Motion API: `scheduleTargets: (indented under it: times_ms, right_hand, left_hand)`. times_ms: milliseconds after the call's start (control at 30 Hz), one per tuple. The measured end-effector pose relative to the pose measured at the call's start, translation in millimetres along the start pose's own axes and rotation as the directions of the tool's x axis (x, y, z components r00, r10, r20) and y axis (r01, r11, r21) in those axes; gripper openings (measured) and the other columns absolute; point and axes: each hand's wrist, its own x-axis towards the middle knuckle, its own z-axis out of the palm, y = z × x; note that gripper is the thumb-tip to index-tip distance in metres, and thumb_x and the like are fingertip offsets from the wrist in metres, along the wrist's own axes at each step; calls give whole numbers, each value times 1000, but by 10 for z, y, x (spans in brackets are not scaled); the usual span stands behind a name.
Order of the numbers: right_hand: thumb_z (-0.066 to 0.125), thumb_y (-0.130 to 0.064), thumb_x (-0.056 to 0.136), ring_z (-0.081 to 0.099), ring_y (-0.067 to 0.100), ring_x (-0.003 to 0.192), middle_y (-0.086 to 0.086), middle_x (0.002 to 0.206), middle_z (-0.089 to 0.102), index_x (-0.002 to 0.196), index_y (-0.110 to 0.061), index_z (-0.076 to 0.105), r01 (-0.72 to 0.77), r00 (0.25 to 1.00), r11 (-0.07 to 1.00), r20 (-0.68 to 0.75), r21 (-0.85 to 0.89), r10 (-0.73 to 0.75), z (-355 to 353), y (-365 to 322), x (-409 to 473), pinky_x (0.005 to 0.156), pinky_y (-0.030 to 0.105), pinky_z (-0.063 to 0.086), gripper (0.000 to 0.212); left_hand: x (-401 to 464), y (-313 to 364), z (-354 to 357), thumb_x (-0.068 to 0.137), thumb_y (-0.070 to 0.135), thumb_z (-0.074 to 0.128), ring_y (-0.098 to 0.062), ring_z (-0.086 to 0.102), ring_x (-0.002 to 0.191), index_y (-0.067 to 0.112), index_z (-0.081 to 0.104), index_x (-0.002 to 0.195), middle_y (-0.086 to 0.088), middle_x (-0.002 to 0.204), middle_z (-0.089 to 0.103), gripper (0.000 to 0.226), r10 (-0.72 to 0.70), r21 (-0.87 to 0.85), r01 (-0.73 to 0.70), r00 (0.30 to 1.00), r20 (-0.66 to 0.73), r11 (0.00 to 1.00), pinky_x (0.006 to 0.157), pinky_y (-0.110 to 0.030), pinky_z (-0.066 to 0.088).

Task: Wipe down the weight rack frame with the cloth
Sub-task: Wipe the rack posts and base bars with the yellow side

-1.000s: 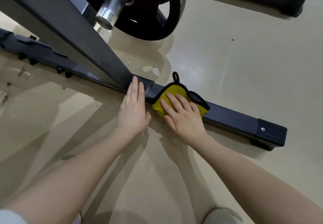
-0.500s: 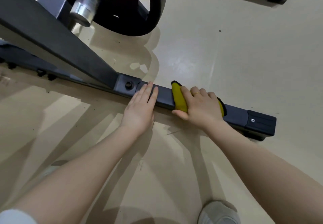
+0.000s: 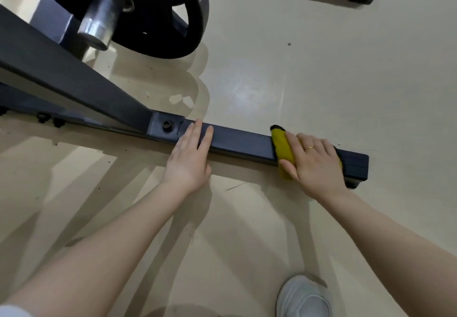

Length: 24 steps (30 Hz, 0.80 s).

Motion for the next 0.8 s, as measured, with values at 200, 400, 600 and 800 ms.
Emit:
scheduleTargets:
  times_ms: [200,400,600,800]
  right_hand:
    - [34,-41,91,56,38,99,20,106,62,117,1,57,-350,935,934,-36,67,353,40,32,-92,97,48,30,54]
    - [34,-43,89,52,37,122,19,133,54,132,-6,52,-27,999,999,-25,-16,27,75,-116,-111,106,45,22,60]
    - [32,-38,89,53,43,118,25,131,53,133,-2,51,2,1000,1000,11,25,-3,68,-618,186,106,50,24,59]
    - [37,-33,86,53,38,120,21,132,54,130,-3,54,57,998,997,-28,55,-55,9,-1474,583,103,48,39,56]
  left_hand:
    - [27,311,164,90,27,47,-33,-12,144,19,-9,150,-21,155,-15,83,-42,32,44,997,-63,999,116,-40,-6]
    - [39,246,124,89,25,50,-30,-6,145,19,2,151,-17,157,-7,79,-23,-22,22,998,-52,1000,116,-40,3]
    - [-156,-224,72,80,8,57,-30,15,144,3,27,146,-14,155,22,72,11,-31,-19,968,-251,999,115,-38,4]
    - [-328,-775,93,72,-1,65,-32,24,139,-3,35,141,-20,151,29,75,-33,28,43,958,-284,999,112,-47,19]
